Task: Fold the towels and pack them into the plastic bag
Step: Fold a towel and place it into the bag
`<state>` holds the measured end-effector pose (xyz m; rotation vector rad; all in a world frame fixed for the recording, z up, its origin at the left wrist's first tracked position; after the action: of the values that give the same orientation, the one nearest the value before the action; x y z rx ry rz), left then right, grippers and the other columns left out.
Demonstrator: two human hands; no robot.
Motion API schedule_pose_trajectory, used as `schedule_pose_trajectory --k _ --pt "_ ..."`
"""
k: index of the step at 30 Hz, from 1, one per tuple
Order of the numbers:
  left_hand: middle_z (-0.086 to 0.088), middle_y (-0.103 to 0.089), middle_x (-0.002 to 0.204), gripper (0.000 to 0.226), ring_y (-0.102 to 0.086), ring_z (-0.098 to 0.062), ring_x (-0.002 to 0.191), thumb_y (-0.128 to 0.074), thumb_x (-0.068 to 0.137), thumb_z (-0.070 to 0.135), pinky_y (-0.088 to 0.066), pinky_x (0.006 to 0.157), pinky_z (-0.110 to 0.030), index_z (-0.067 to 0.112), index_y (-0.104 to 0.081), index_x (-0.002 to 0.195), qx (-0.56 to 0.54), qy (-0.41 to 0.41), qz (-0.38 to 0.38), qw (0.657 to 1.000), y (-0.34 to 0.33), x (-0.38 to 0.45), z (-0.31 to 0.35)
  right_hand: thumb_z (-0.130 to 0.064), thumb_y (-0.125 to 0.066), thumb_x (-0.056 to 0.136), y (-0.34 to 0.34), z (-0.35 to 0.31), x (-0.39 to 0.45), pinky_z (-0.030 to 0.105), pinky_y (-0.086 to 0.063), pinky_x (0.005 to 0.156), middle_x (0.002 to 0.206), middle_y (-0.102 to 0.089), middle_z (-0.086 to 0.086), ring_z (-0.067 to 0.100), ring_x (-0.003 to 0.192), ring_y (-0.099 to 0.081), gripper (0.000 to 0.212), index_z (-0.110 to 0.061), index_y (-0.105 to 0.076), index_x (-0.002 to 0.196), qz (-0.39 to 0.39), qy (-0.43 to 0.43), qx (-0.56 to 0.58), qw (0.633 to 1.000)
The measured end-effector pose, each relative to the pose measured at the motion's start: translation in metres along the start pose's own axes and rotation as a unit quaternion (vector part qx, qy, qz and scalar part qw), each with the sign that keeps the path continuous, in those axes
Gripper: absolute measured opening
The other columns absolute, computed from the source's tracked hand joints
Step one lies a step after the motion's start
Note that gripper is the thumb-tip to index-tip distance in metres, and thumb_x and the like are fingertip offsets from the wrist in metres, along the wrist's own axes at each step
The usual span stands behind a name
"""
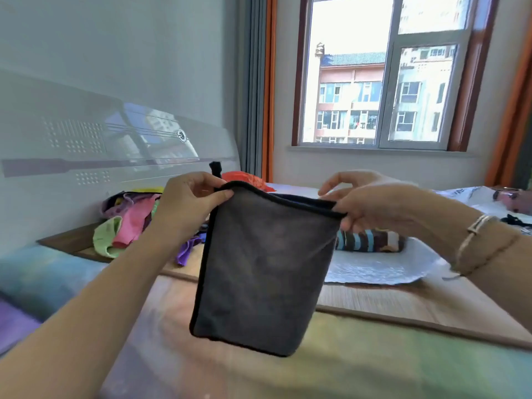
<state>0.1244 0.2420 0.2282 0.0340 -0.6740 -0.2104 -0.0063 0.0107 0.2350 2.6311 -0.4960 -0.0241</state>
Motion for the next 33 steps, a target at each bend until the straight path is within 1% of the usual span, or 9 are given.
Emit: schedule_pose_trajectory --k 4,9,11,14,17,20,24,29,33 --pt "-0.001 -0.07 0.076 0.011 -0.063 -0.012 0.071 -0.073 0.081 0.004 -0.054 0.071 -0.025 0.013 -0.07 0.083 -0.037 0.039 -0.023 0.998 0.018 0.0 -0.02 0.009 -0.044 0.092 -0.015 -0.014 0.004 0.019 -0.05 0.043 0.095 -0.056 0.013 0.013 0.046 -0.061 0.022 -0.01 -0.054 0.093 -0.037 -0.033 0.14 0.989" --pt "0.0 -0.071 0.078 0.023 -0.066 -0.009 0.072 -0.067 0.079 -0.012 -0.055 0.068 -0.016 0.01 -0.068 0.084 -0.081 0.06 -0.035 0.994 0.035 0.004 -0.042 0.012 -0.048 0.09 -0.042 -0.02 0.02 0.03 -0.061 0.065 0.11 -0.064 0.022 0.035 0.09 -0.072 0.016 -0.003 -0.052 0.094 -0.101 -0.01 0.163 0.981" --pt "-0.001 -0.072 0.079 0.028 -0.066 -0.009 0.076 -0.067 0.077 -0.016 -0.054 0.069 -0.015 0.011 -0.068 0.083 -0.059 0.067 -0.043 0.995 0.04 0.01 -0.055 0.006 -0.061 0.086 -0.05 -0.013 0.036 0.033 -0.06 0.075 0.115 -0.064 0.017 0.028 0.099 -0.069 0.025 -0.007 -0.055 0.106 -0.102 -0.003 -0.018 0.995" --pt "0.004 -0.069 0.073 0.033 -0.064 0.001 0.067 -0.066 0.075 -0.02 -0.05 0.061 -0.009 0.012 -0.067 0.079 -0.008 0.078 -0.046 0.996 0.04 0.02 -0.076 -0.001 -0.072 0.079 -0.066 -0.004 0.066 0.041 -0.055 0.09 0.105 -0.069 0.013 0.026 0.094 -0.069 0.024 -0.01 -0.058 0.096 -0.04 0.035 -0.288 0.956" --pt "0.005 -0.067 0.072 0.034 -0.063 0.001 0.064 -0.067 0.074 -0.019 -0.049 0.064 -0.011 0.014 -0.065 0.075 0.04 0.084 -0.039 0.995 0.037 0.038 -0.095 0.006 -0.06 0.085 -0.084 0.005 0.105 0.046 -0.057 0.085 0.084 -0.07 0.023 0.035 0.078 -0.072 0.012 -0.003 -0.057 0.078 -0.025 0.028 -0.24 0.97" --pt "-0.003 -0.063 0.076 0.036 -0.056 -0.014 0.067 -0.071 0.075 -0.015 -0.046 0.063 -0.011 0.019 -0.06 0.072 0.09 0.074 -0.009 0.993 0.04 0.072 -0.109 0.002 -0.062 0.088 -0.082 0.001 0.144 0.046 -0.056 0.087 0.066 -0.066 0.016 0.038 0.079 -0.071 0.01 -0.005 -0.056 0.083 0.009 -0.011 -0.127 0.992" --pt "-0.001 -0.055 0.08 0.048 -0.052 -0.021 0.067 -0.074 0.074 -0.006 -0.05 0.069 -0.028 0.027 -0.039 0.08 0.121 -0.004 0.121 0.985 0.055 0.123 -0.085 0.0 -0.056 0.093 -0.063 -0.039 0.177 0.04 -0.06 0.077 0.092 -0.064 0.02 0.032 0.083 -0.072 0.017 -0.013 -0.049 0.085 0.099 0.134 0.049 0.985" --pt "0.007 -0.063 0.085 0.045 -0.057 -0.005 0.061 -0.071 0.08 -0.002 -0.047 0.066 -0.025 0.022 -0.04 0.104 -0.009 -0.058 0.138 0.989 0.054 0.138 -0.056 -0.002 -0.057 0.094 -0.05 -0.059 0.168 0.009 -0.048 0.065 0.084 -0.063 0.003 -0.007 0.069 -0.061 0.019 -0.015 -0.047 0.084 0.148 0.297 0.033 0.943" --pt "0.004 -0.063 0.079 0.028 -0.052 -0.009 0.065 -0.073 0.079 0.0 -0.045 0.072 -0.031 0.024 -0.06 0.086 0.043 -0.021 0.064 0.997 0.043 0.11 -0.094 -0.004 -0.057 0.093 -0.059 -0.012 0.157 0.02 -0.042 0.06 0.073 -0.059 0.004 0.005 0.059 -0.053 0.018 -0.014 -0.047 0.082 0.107 0.281 -0.05 0.952"
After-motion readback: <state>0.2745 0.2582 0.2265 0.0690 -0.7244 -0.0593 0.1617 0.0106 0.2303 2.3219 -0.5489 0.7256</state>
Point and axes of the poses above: each hand's wrist, its own x-axis towards the middle knuckle, its own y-axis out of the back of the hand, z = x × y, the point moved 7 cm from there along x, towards the middle knuckle
